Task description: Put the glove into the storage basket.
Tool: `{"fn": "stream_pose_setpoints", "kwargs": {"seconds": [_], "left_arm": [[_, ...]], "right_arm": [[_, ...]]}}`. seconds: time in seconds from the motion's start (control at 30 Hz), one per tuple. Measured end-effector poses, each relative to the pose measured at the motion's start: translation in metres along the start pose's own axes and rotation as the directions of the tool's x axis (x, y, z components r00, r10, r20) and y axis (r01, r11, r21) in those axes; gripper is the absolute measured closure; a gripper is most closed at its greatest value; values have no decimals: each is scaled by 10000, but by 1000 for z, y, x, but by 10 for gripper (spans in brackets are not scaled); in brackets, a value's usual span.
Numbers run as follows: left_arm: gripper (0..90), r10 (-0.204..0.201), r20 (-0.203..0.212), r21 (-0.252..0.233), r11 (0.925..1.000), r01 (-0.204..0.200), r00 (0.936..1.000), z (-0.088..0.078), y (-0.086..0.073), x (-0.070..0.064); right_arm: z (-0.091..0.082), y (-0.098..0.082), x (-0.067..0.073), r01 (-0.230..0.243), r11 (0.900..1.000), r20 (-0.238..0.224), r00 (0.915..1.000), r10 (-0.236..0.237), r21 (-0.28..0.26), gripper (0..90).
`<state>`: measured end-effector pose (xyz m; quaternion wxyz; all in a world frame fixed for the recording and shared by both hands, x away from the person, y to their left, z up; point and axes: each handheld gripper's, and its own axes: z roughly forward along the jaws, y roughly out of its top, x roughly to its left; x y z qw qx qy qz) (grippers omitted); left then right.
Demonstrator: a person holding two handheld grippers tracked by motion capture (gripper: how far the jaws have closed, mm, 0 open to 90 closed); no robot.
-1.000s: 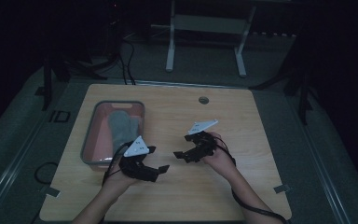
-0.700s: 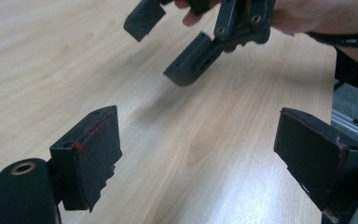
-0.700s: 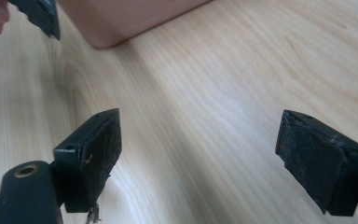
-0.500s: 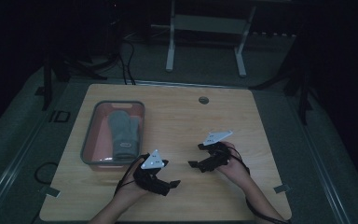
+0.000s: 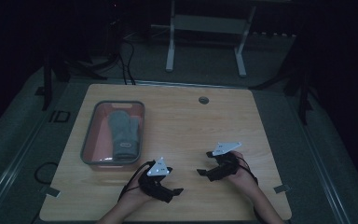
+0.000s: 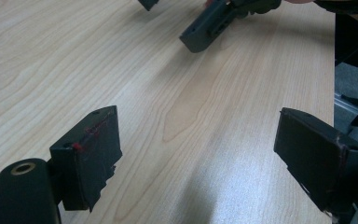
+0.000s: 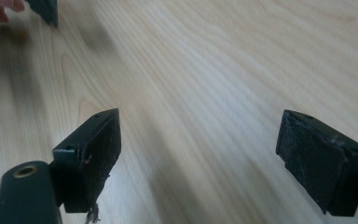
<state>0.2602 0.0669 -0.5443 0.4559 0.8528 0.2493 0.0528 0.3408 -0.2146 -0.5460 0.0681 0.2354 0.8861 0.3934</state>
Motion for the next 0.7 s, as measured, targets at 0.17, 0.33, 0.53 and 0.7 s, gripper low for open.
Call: {"fn": "stream_pose_setpoints", "kwargs": {"seconds": [0.17,0.33,0.53,0.7], "left_arm": [[151,-88,8,10,10000,88,10000,2,-4,1],[151,-182,-29,-51,9998,182,9998,3,-9,2],[151,-174,-65,-97,9998,173,9998,4,-11,2],[150,-221,-48,-150,9996,220,9997,4,-11,2]], "right_arm": [[-6,-12,2,74,9999,70,9999,-73,-150,139],[-14,-20,0,20,9992,268,9996,-10,-393,140],[-19,-26,-6,-186,9986,401,9990,206,-495,140],[-19,-29,-8,-250,9983,436,9987,273,-527,140]]}}
